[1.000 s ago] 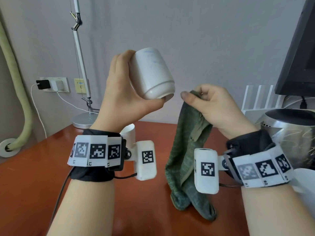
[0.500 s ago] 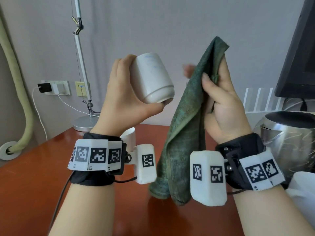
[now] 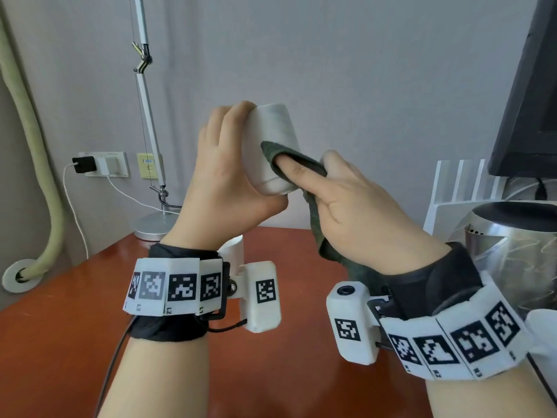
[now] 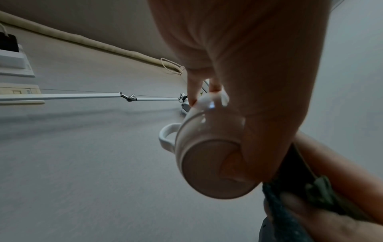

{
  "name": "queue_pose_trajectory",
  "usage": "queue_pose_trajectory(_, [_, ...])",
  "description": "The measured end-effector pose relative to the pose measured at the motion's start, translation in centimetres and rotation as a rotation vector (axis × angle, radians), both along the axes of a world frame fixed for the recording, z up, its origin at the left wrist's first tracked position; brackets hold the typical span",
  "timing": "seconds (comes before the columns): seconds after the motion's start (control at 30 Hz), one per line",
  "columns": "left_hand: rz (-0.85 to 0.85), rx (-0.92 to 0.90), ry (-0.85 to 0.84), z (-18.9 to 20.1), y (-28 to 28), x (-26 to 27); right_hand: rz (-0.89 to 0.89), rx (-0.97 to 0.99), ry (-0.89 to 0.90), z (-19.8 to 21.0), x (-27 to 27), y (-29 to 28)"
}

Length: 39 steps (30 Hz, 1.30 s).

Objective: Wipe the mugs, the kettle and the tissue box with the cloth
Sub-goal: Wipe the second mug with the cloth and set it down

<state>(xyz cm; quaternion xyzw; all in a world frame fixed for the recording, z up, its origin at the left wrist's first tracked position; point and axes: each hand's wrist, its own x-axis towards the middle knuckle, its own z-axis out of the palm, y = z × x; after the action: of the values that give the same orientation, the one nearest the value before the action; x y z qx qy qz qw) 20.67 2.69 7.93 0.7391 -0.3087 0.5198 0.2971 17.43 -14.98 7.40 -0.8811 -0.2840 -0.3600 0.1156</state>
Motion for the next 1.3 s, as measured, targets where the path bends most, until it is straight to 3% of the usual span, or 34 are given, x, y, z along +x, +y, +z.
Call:
queue_pose_trajectory(0.17, [-0.025, 0.047, -0.016, 0.1, -0.5, 0.0, -0.112, 0.117, 0.008, 0.1, 0.7, -0.7])
queue_pose_trajectory(0.3, [0.019, -0.003, -0.034, 0.2, 0.4, 0.1, 0.026, 0.182, 0.041, -0.5, 1.1, -0.4])
queue_pose_trajectory(0.47, [0.045, 0.078, 0.004, -0.1, 0.5, 0.6, 0.070, 0.063, -0.031, -1.1, 1.0, 1.1])
queue_pose_trajectory(0.6, [-0.027, 0.122, 0.020, 0.0, -0.1, 0.4, -0.034, 0.153, 0.001, -0.5, 0.9, 0.5])
queue_pose_trajectory(0.73, [-0.026, 0.081, 0.023, 0.0, 0.1, 0.3, -0.009, 0.174, 0.017, -0.6, 0.7, 0.5])
queue_pose_trajectory(0.83, [0.002, 0.030, 0.046, -0.1, 0.4, 0.4, 0.026, 0.106, -0.005, -1.0, 0.6, 1.3])
queue_pose_trajectory(0.93, [0.032, 0.093, 0.056, -0.2, 0.0, 0.6, 0.010, 0.036, -0.033, -1.2, 0.6, 1.5])
queue_pose_trajectory(1.13, [-0.020, 0.175, 0.044, -0.4, -0.2, 0.6, 0.014, 0.175, 0.020, -0.6, 0.8, 0.2])
queue_pose_trajectory(1.3, [-0.031, 0.094, 0.047, -0.1, 0.3, 0.1, 0.004, 0.177, 0.064, -0.9, 0.9, 0.6])
